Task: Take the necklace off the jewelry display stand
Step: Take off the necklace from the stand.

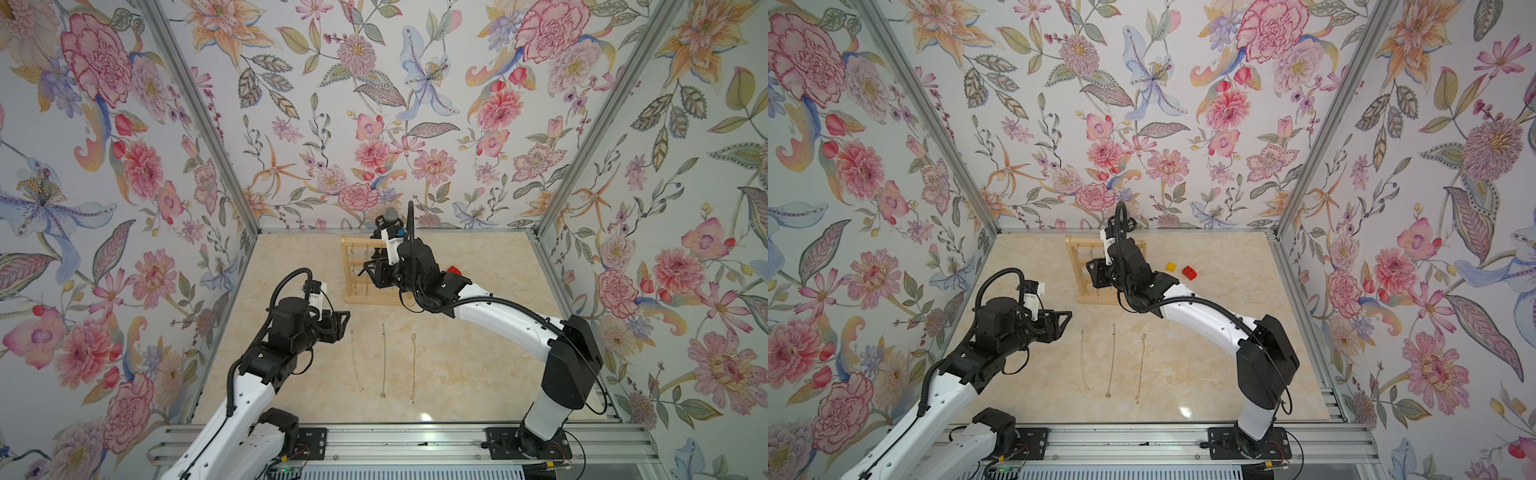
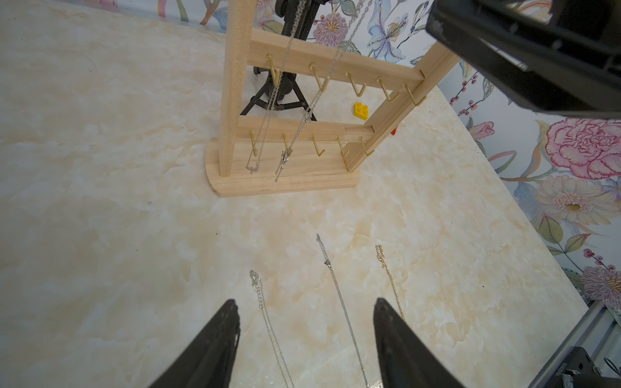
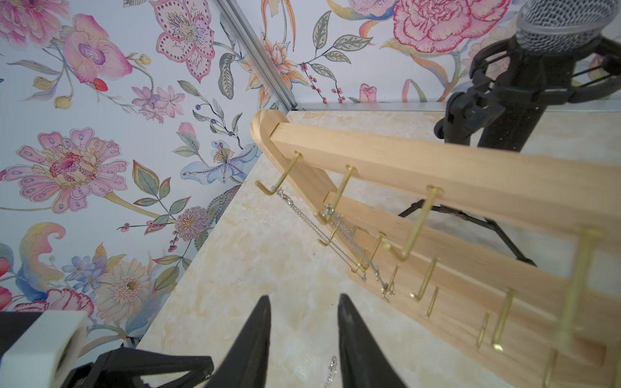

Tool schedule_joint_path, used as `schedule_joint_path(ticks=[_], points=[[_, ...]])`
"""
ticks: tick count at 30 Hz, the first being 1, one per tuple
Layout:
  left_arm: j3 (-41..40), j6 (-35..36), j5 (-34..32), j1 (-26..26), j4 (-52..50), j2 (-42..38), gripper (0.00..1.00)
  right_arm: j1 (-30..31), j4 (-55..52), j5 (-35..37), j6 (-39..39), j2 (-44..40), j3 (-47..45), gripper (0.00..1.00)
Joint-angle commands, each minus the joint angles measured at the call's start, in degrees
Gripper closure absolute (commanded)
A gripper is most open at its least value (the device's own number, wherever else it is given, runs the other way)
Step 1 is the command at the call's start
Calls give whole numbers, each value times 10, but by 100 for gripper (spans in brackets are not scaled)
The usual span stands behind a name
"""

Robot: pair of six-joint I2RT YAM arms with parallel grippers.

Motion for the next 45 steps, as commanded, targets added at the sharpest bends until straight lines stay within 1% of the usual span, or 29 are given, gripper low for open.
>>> schedule_joint_path(ticks=[1,5,10,19,23,30,41,45], points=[[-6,17,12,6,18,-3,35,7,-9,36,-18,24,33,65],[-8,19,18,6,21,-3,35,13,-9,70,-27,49,54,62],[-8,20,25,6,23,-3,35,15,-9,93,-29,72,77,61],[-11,21,34,6,27,-10,34,20,-8,138,-37,85,90,63],[-11,20,38,6,28,-12,34,20,-5,139,-43,90,91,66],[-11,20,42,6,30,-16,34,21,16,126,-56,92,87,74],[-13,21,46,6,31,-21,34,22,41,122,-61,93,78,75],[-14,21,47,6,32,-21,34,21,46,121,-62,93,77,81]])
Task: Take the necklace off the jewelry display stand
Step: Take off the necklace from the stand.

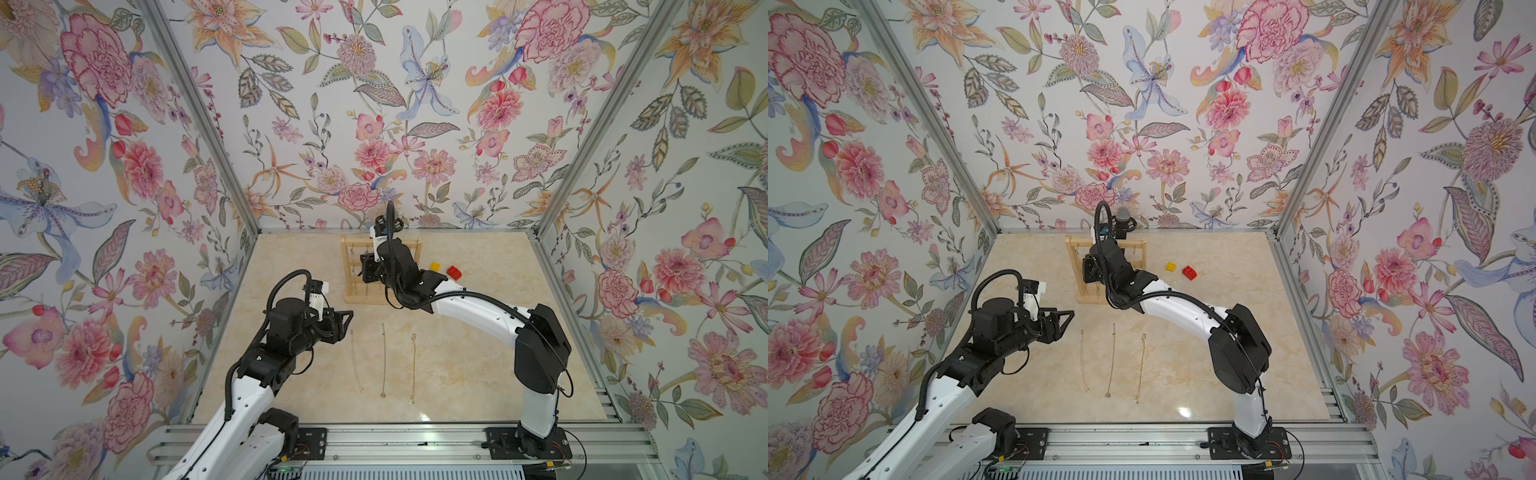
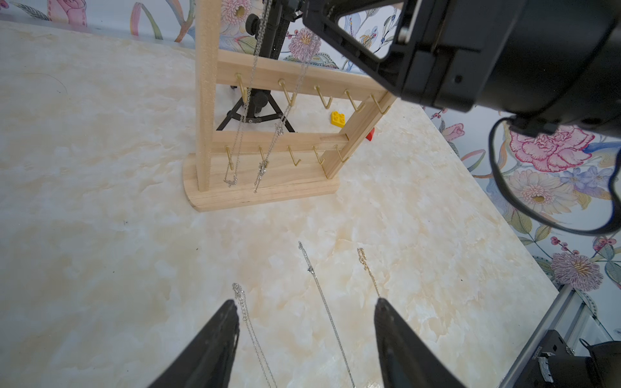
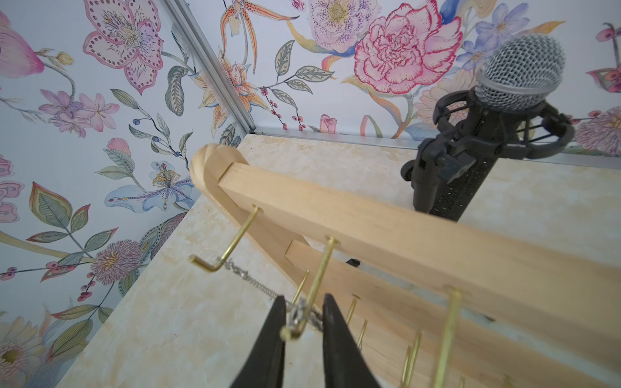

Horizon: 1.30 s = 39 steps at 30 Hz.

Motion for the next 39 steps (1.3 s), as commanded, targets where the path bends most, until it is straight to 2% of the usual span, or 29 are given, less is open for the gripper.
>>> schedule_joint_path(ticks=[1,8,17,39], points=[[-10,13,12,6,11,-8,34,3,19,0,-7,5,4,82],[-10,13,13,6,11,-11,34,3,19,-2,-9,3,2,92],[-10,13,12,5,11,-12,34,0,19,-2,-12,-5,-4,100],[-12,14,10,6,11,-18,33,-3,21,-25,-18,-47,-25,100]])
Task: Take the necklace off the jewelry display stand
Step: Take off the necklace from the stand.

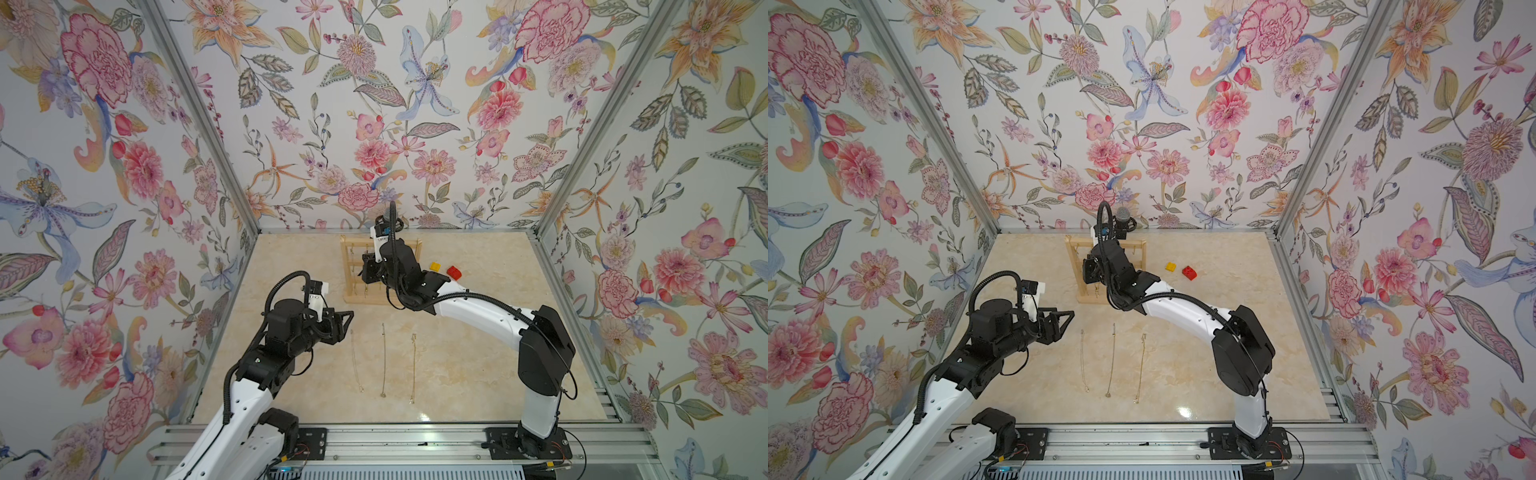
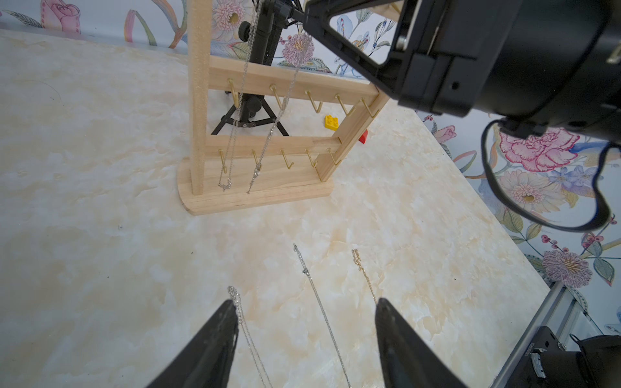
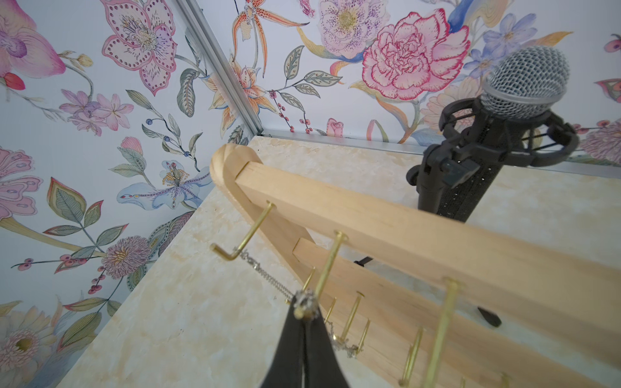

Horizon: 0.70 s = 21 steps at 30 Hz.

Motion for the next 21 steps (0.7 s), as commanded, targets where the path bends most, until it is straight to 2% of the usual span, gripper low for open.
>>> schedule_joint_path(ticks=[1,21], points=[[-9,14,2,6,9,-8,33,-3,10,-11,-7,-33,-9,100],[-10,13,3,6,10,-12,33,-9,22,-43,-3,-49,-10,100]])
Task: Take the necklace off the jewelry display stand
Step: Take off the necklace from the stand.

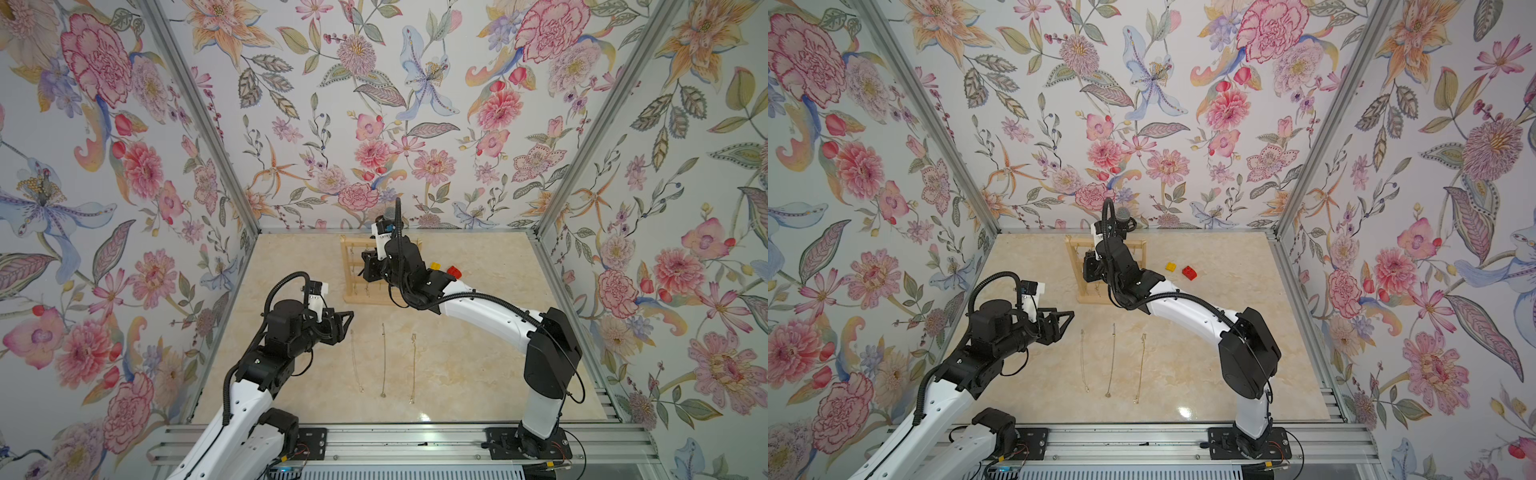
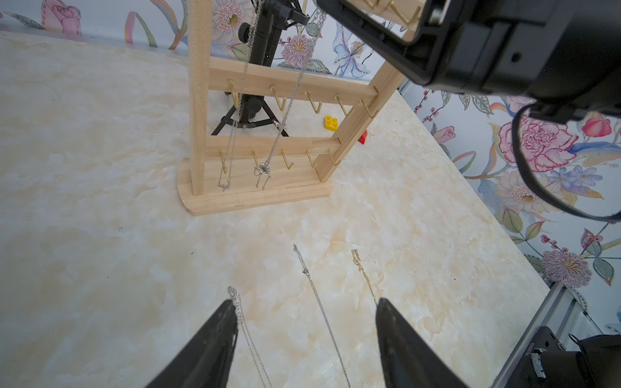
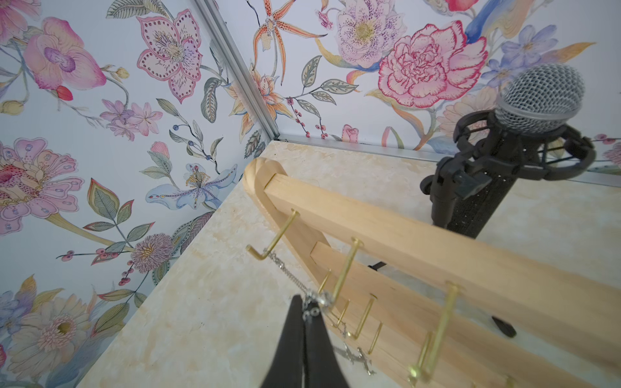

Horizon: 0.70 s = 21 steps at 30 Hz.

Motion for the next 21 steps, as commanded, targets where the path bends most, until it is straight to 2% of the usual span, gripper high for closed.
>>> schedule_joint_path(ticks=[1,16,21], points=[[-8,13,2,6,8,-8,33,-3,19,-11,-6,-32,-5,100],[-10,14,-1,6,9,-9,31,-4,30,-17,-13,-52,-13,100],[-12,14,-5,6,10,-14,22,-4,33,-20,-13,-60,-19,100]])
